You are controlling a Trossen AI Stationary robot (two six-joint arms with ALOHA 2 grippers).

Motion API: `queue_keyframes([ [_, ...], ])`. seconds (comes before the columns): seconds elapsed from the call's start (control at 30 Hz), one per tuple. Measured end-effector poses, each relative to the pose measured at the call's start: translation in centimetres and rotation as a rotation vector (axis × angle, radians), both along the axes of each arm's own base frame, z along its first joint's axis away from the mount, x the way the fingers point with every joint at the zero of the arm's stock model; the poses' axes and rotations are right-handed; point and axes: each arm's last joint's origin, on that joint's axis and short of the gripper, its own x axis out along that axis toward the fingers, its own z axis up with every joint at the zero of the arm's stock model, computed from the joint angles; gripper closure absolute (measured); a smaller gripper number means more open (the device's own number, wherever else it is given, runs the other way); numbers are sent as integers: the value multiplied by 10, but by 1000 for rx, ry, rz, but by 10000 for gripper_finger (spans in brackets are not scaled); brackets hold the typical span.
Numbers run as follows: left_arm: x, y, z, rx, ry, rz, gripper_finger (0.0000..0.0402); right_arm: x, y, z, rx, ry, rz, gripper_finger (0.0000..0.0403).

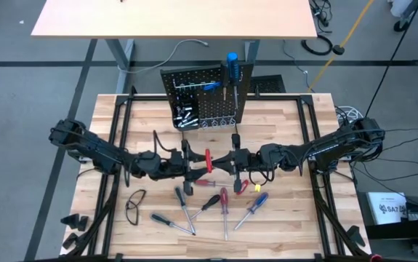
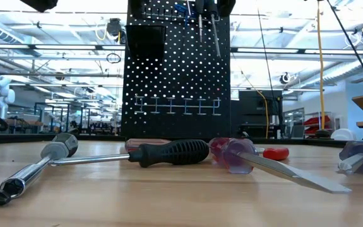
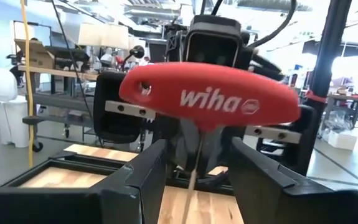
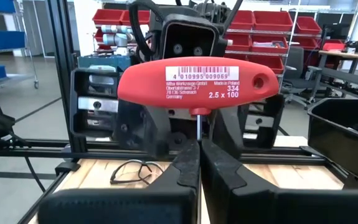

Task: Hang tools onto peg board
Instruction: Hang the red allen wrench on the pegboard

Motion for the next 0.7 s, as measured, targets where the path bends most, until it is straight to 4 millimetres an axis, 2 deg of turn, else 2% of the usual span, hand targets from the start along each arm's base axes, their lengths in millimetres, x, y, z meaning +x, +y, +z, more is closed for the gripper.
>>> queue_keyframes([
  [0.47, 2, -1, 4, 0, -10, 0, 238, 0, 0, -1, -7, 15, -7, 403],
  [0.6, 2, -1, 5, 19, -13, 2, 282, 0, 0, -1, -6, 18, -7, 403],
  [0.7, 2, -1, 5, 33, -8, 5, 345, 0, 0, -2, -5, 20, -7, 403],
])
